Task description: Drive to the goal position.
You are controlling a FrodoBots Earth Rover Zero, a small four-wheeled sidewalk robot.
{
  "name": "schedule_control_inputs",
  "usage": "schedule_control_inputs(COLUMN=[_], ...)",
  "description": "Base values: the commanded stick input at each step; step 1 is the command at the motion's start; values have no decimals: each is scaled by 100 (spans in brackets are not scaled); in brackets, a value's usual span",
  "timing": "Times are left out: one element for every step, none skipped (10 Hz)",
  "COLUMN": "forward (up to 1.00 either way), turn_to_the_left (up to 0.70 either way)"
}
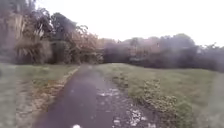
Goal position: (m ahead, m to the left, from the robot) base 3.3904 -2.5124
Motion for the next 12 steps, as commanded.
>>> schedule_control_inputs(forward=[57,27,0,0,0,0,0,0,0,0,0,0], turn_to_the_left=[0,0,-7,-51,-76,-85,-85,-85,-85,-85,-85,-85])
